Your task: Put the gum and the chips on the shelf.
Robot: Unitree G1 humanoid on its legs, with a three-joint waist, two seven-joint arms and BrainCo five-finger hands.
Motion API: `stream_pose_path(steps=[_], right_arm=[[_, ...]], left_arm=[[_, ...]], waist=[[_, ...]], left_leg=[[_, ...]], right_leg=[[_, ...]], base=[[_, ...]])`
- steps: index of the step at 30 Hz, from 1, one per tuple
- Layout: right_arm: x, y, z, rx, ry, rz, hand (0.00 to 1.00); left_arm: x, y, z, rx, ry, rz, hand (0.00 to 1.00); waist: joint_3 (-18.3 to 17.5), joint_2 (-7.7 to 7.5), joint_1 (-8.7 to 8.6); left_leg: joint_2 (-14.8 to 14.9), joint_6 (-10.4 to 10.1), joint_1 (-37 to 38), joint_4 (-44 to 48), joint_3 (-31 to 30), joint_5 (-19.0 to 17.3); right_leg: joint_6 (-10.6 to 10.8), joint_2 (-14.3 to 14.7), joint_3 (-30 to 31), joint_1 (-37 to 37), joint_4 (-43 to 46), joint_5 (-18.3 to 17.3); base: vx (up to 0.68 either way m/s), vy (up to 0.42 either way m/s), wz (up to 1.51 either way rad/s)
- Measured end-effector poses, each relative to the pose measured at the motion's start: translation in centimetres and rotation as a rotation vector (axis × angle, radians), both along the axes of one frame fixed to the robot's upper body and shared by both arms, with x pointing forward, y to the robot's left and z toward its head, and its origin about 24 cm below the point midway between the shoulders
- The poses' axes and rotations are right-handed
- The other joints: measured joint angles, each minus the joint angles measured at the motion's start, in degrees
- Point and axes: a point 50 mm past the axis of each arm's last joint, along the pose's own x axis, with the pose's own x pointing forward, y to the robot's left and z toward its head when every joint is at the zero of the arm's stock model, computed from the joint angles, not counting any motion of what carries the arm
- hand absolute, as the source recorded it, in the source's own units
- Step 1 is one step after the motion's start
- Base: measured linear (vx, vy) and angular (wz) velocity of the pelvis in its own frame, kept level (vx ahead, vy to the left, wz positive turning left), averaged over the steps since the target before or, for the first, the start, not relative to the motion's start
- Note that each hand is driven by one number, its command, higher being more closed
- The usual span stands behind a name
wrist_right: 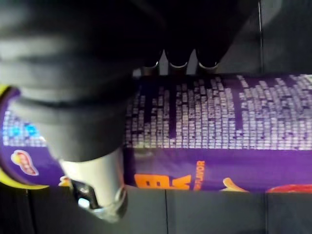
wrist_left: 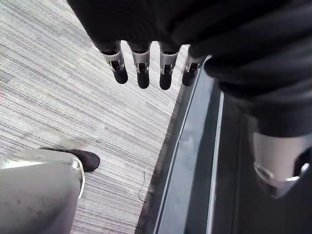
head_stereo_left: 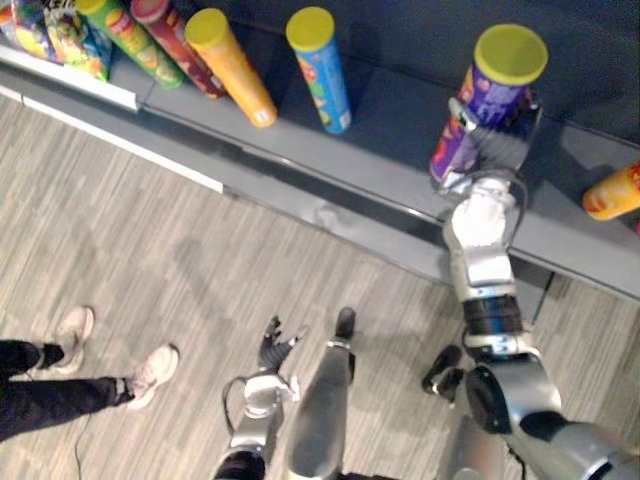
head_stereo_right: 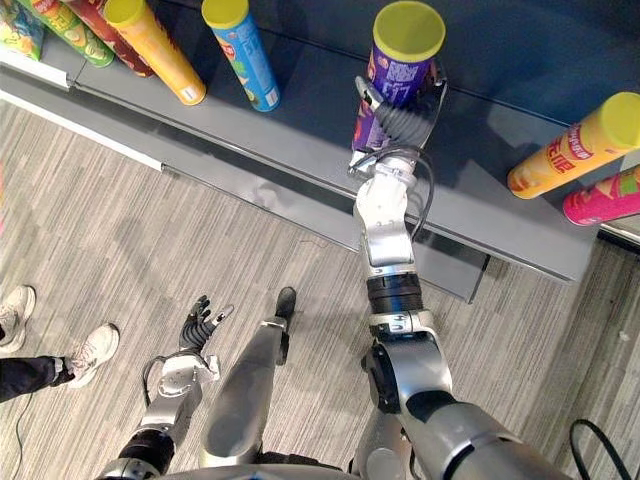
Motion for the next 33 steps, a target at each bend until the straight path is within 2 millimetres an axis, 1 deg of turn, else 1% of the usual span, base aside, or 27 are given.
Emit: stream_pose_path(steps=[5, 8, 16, 19, 21, 25, 30, 33], right_arm=[[-0.1, 0.2, 0.4, 0.01, -0.012, 0.001, 1.0], [-0.2, 0.3, 0.8, 0.019, -0.032, 0.003, 1.0], [-0.2, 0.1, 1.0, 0.022, -0.037, -0.006, 1.0], [-0.2, -0.2, 1.6, 0.021, -0.054, -0.016, 1.0], [-0.3, -0.7, 2.2, 0.015, -0.073, -0.036, 1.0], [-0.3, -1.6, 3.3, 0.029, -0.105, -0.071, 1.0], [0.3, -2.4, 3.2, 0.001, -0.076, -0.098, 1.0], [0.4, -2.4, 3.0, -0.001, -0.064, -0.1, 1.0]], left_arm=[[0.3, -0.1, 0.3, -0.002, -0.014, -0.001, 0.0], [0.6, -0.1, 0.8, -0.003, -0.041, -0.003, 0.0], [0.8, -0.2, 1.1, -0.005, -0.056, -0.004, 0.0], [0.9, -0.3, 1.3, -0.007, -0.068, -0.005, 0.0], [0.9, -0.4, 1.3, -0.013, -0.069, -0.005, 0.0], [1.1, -0.6, 1.7, -0.04, -0.091, 0.002, 0.0], [1.2, -1.0, 1.9, -0.059, -0.101, -0.003, 0.0], [1.2, -1.2, 1.8, -0.061, -0.101, -0.012, 0.0]], waist=[[0.08, 0.17, 0.08], [0.14, 0.35, 0.21], [0.15, 0.6, 0.33], [0.14, 0.78, 0.46], [0.39, 1.42, 0.48], [0.27, 1.77, 0.64], [0.15, 2.17, 0.75], [0.16, 2.31, 0.68]], left_leg=[[-0.25, -0.24, -1.57, 1.21, -0.37, 0.04], [-0.41, -0.23, -2.95, 1.45, -0.36, -0.06], [-0.45, -0.3, -5.65, 2.36, -0.4, -0.1], [-0.48, -0.33, -7.17, 2.91, -0.46, -0.08], [-0.52, -0.39, -7.86, 3.35, -0.65, -0.13], [-0.54, -0.39, -9.38, 3.36, -0.48, 0.09], [-0.54, -0.42, -10.05, 3.84, -0.4, 0.16], [-0.44, -0.43, -10.26, 4.25, -0.25, 0.08]], right_leg=[[0.13, -0.52, -0.73, -0.72, 0.8, -0.31], [0.09, -0.82, -0.78, -1.93, 1.32, -0.44], [-0.33, -1.29, -0.68, -4.88, 3.08, -1.12], [-0.54, -1.56, -0.68, -6.47, 4.13, -1.5], [-0.58, -1.68, -0.83, -6.9, 4.55, -1.65], [-0.7, -1.91, -0.73, -8.71, 5.12, -1.71], [-0.83, -2.03, -0.63, -9.58, 5.59, -1.79], [-0.85, -1.96, -0.52, -9.71, 5.61, -1.8]], base=[[0.06, -0.016, 0.08], [0.02, -0.006, 0.03], [0.02, -0.032, 0.01], [0.02, -0.052, 0.05], [0.02, -0.044, 0.05], [0.03, -0.049, 0.02], [0.04, -0.043, 0.0], [0.04, -0.05, -0.03]])
